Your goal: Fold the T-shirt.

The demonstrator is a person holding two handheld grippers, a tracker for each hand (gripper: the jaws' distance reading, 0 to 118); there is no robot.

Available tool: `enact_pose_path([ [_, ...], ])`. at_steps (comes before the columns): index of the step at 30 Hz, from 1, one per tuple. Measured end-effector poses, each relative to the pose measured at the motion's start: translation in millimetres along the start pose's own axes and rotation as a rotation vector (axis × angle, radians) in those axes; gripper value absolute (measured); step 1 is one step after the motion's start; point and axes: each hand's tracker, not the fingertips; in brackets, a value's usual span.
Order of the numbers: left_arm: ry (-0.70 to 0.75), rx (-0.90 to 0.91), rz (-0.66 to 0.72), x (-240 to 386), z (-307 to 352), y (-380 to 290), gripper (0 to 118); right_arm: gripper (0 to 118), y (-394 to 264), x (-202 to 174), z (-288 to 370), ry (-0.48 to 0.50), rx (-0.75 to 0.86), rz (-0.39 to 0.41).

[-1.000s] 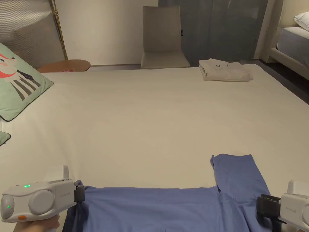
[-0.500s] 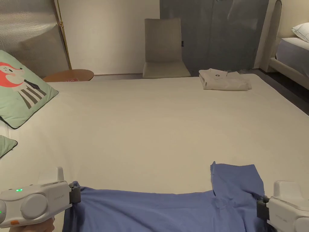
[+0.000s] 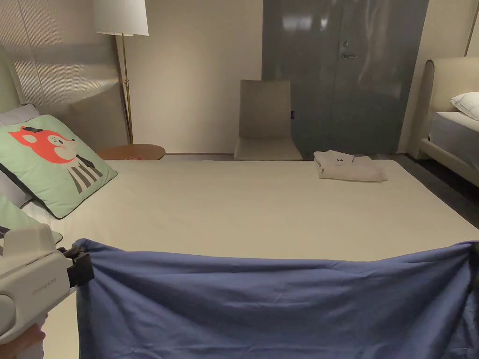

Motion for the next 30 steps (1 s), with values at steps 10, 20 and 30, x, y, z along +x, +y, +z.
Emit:
enact_pose_path([
  [10,-0.004,0.207,0.027,0.3,86.2,43.6,2,5,53.5,-24.0,59.0,0.014,0.208,0.08],
  [20,-0.017,0.277,0.04,13.2,64.1,138.3,2,5,153.0,-47.8,14.2,0.044,0.306,0.071],
  [30,-0.012,0.353,0.016,44.2,-16.3,240.5,2,5,238.9,-77.8,-92.0,0.008,0.384,0.108],
])
